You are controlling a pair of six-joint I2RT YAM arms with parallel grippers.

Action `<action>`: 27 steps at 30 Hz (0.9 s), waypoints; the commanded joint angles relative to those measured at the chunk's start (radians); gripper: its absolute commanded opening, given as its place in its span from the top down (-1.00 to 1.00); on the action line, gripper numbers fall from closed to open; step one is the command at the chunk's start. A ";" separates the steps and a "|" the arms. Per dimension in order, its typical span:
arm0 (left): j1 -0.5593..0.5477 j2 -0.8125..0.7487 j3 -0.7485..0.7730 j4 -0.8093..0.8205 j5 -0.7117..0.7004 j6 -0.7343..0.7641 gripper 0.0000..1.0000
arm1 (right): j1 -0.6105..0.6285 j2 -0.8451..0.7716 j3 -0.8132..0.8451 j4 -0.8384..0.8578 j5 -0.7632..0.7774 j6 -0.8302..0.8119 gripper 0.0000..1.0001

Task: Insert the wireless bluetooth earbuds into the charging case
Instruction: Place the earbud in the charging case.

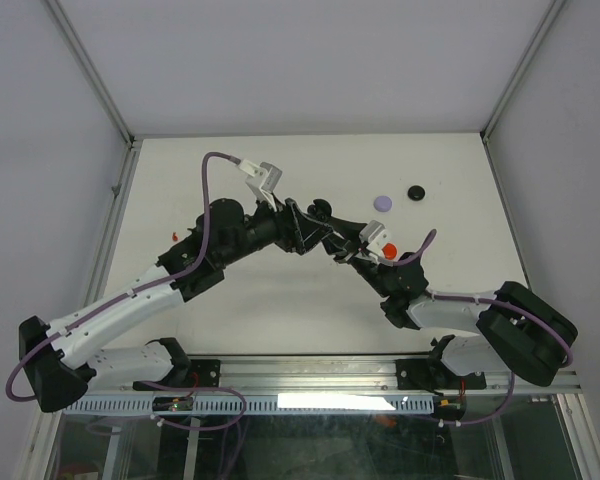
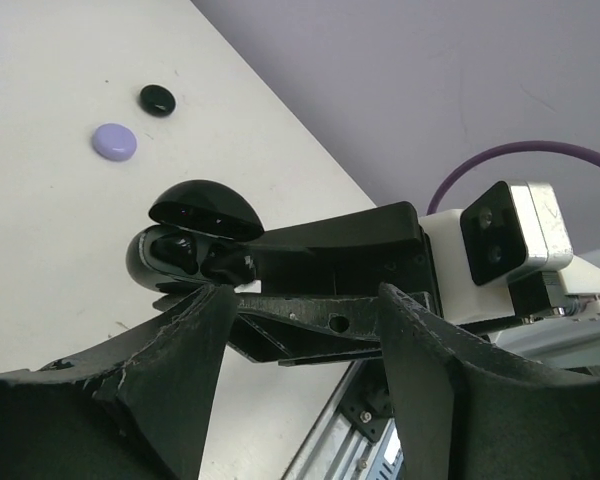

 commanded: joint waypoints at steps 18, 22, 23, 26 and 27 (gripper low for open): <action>0.017 -0.032 0.140 -0.122 0.033 0.135 -0.30 | 0.004 -0.042 0.034 -0.036 -0.036 0.001 1.00; 0.095 -0.046 0.170 -0.192 0.119 0.170 -0.33 | -0.012 -0.099 0.033 -0.163 -0.099 0.017 1.00; 0.135 -0.047 0.168 -0.196 0.172 0.171 -0.36 | -0.022 -0.115 0.034 -0.197 -0.127 0.025 1.00; 0.276 -0.033 0.154 -0.193 0.348 0.140 -0.36 | -0.063 -0.169 0.034 -0.285 -0.225 0.066 1.00; 0.294 -0.026 0.151 -0.188 0.384 0.136 -0.37 | -0.078 -0.186 0.034 -0.309 -0.263 0.082 1.00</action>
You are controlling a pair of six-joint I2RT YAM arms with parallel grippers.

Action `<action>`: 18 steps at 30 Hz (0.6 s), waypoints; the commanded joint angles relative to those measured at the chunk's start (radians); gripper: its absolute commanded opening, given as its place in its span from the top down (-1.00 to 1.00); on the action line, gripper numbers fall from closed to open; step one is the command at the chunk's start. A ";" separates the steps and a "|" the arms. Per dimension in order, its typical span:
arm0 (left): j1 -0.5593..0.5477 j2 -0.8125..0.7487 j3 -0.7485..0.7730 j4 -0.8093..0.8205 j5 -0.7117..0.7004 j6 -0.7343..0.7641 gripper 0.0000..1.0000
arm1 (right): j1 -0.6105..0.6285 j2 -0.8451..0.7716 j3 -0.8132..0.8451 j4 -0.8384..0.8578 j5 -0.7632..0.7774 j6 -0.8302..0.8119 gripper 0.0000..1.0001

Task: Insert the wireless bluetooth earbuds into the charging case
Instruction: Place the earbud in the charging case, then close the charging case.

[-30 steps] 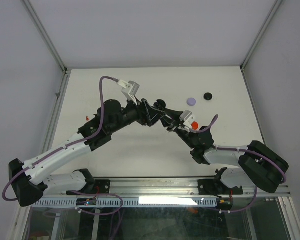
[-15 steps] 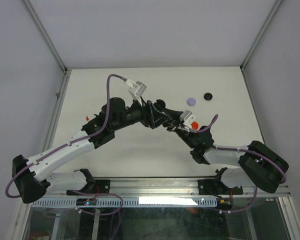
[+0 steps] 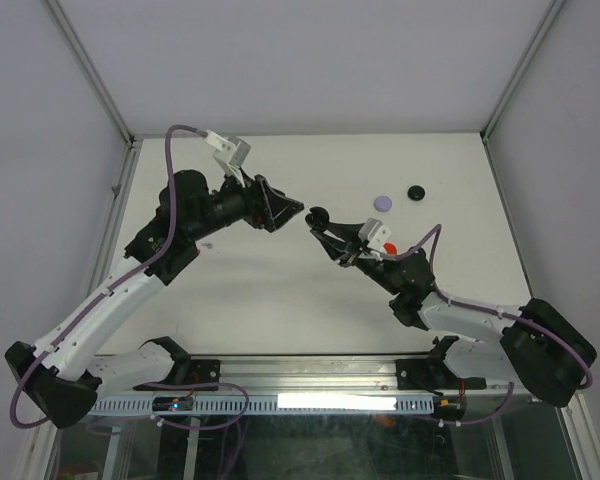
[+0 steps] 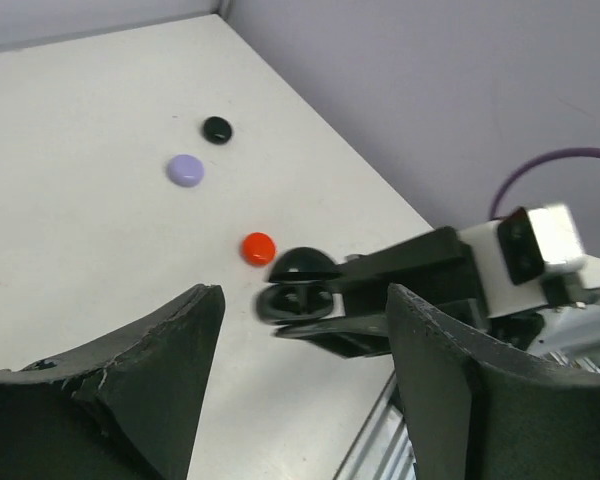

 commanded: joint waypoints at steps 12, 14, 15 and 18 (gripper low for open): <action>0.160 0.127 -0.014 0.141 0.453 -0.093 -0.45 | -0.128 -0.132 0.107 -0.245 -0.443 0.192 1.00; 0.161 0.139 -0.022 0.145 0.441 -0.103 -0.45 | -0.131 -0.120 0.119 -0.229 -0.475 0.211 1.00; 0.160 0.145 -0.030 0.155 0.441 -0.108 -0.45 | -0.131 -0.112 0.126 -0.226 -0.492 0.219 1.00; 0.160 0.171 -0.051 0.202 0.470 -0.138 -0.44 | -0.131 -0.086 0.146 -0.207 -0.531 0.242 1.00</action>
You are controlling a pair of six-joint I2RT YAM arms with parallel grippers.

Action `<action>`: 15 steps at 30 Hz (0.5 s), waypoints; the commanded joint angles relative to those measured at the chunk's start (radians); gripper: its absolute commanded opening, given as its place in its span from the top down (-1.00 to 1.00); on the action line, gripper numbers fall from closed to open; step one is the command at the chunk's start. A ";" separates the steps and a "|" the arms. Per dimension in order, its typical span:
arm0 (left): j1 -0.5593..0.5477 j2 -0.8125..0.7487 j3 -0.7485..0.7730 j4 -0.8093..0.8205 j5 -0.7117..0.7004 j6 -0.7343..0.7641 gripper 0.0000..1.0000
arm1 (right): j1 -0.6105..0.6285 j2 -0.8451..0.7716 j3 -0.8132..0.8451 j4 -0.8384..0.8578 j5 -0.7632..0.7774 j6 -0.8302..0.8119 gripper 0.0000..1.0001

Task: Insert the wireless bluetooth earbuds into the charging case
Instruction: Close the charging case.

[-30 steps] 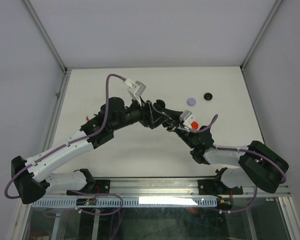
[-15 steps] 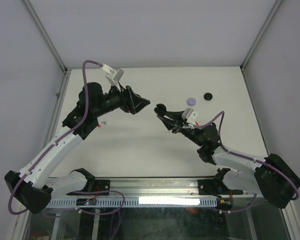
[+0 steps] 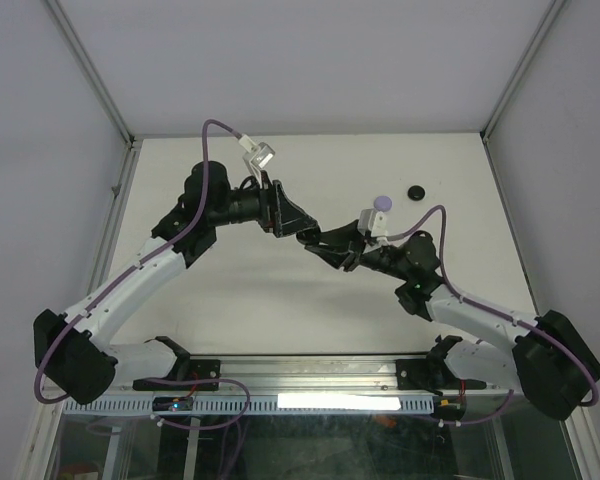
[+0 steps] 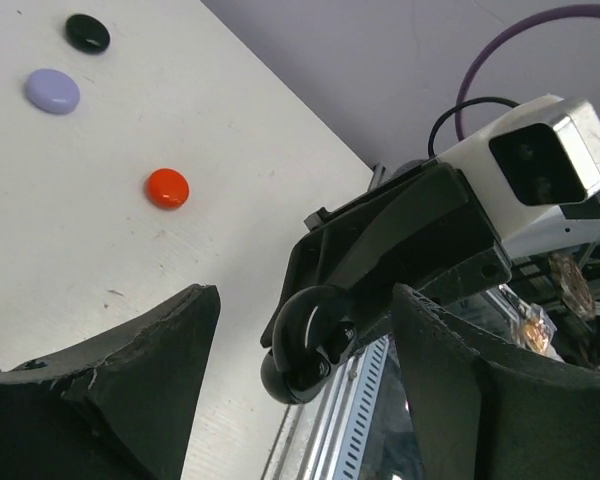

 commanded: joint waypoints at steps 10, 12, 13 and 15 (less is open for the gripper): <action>0.008 0.005 -0.059 0.201 0.188 -0.087 -0.31 | -0.043 0.096 0.063 0.100 -0.087 0.154 1.00; 0.008 -0.009 -0.066 0.219 0.209 -0.087 -0.31 | -0.052 0.109 0.058 0.100 -0.085 0.180 1.00; 0.009 -0.013 -0.070 0.226 0.220 -0.086 -0.31 | -0.056 0.113 0.052 0.101 -0.082 0.191 1.00; 0.008 -0.016 -0.074 0.241 0.242 -0.089 -0.30 | -0.064 0.117 0.045 0.099 -0.077 0.210 1.00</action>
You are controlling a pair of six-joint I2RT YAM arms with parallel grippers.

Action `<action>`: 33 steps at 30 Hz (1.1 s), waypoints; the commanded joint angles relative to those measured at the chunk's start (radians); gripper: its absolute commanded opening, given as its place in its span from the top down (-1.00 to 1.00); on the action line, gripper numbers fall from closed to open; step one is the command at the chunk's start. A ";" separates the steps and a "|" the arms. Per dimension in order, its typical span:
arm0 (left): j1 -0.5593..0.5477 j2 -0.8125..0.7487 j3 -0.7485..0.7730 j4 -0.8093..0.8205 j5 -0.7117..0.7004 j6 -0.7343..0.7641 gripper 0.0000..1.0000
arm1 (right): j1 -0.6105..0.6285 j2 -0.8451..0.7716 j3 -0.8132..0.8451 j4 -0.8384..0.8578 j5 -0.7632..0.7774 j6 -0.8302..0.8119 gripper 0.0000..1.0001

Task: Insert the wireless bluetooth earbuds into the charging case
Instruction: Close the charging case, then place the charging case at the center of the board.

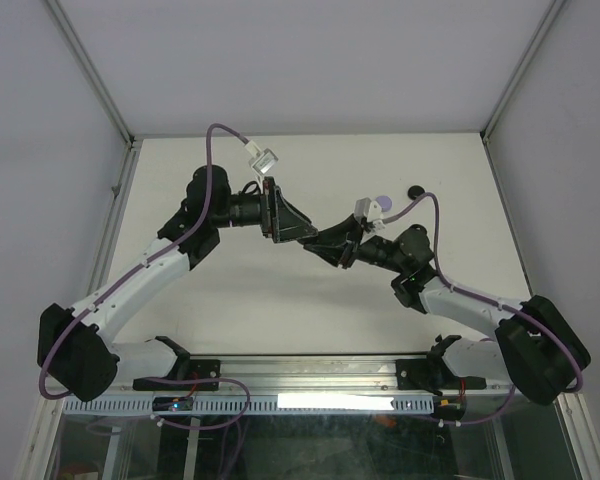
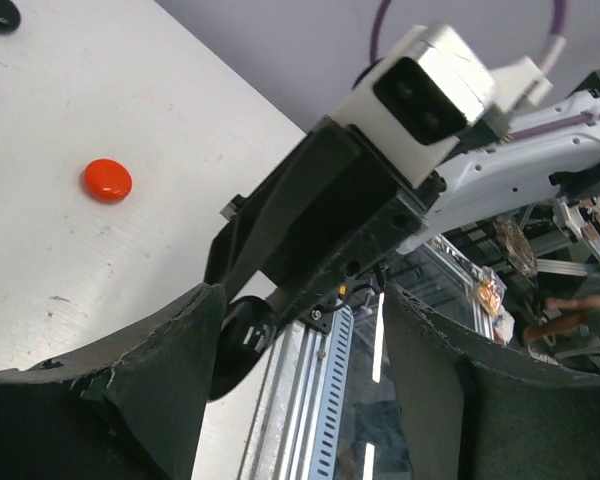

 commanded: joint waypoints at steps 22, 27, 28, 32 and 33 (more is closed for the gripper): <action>0.080 -0.185 -0.042 -0.374 -0.987 0.369 -0.76 | -0.138 0.145 0.157 -0.688 0.293 0.342 1.00; 0.085 -0.167 -0.056 -0.403 -1.104 0.442 -0.93 | -0.157 0.255 0.241 -0.811 0.301 0.378 1.00; 0.094 -0.162 -0.066 -0.401 -1.103 0.448 -0.94 | -0.161 0.277 0.251 -0.819 0.308 0.390 1.00; 0.156 -0.145 -0.061 -0.419 -1.047 0.435 -0.94 | -0.187 0.370 0.292 -0.853 0.297 0.410 0.99; 0.164 -0.149 -0.064 -0.419 -1.031 0.433 -0.95 | -0.193 0.394 0.306 -0.867 0.295 0.410 0.97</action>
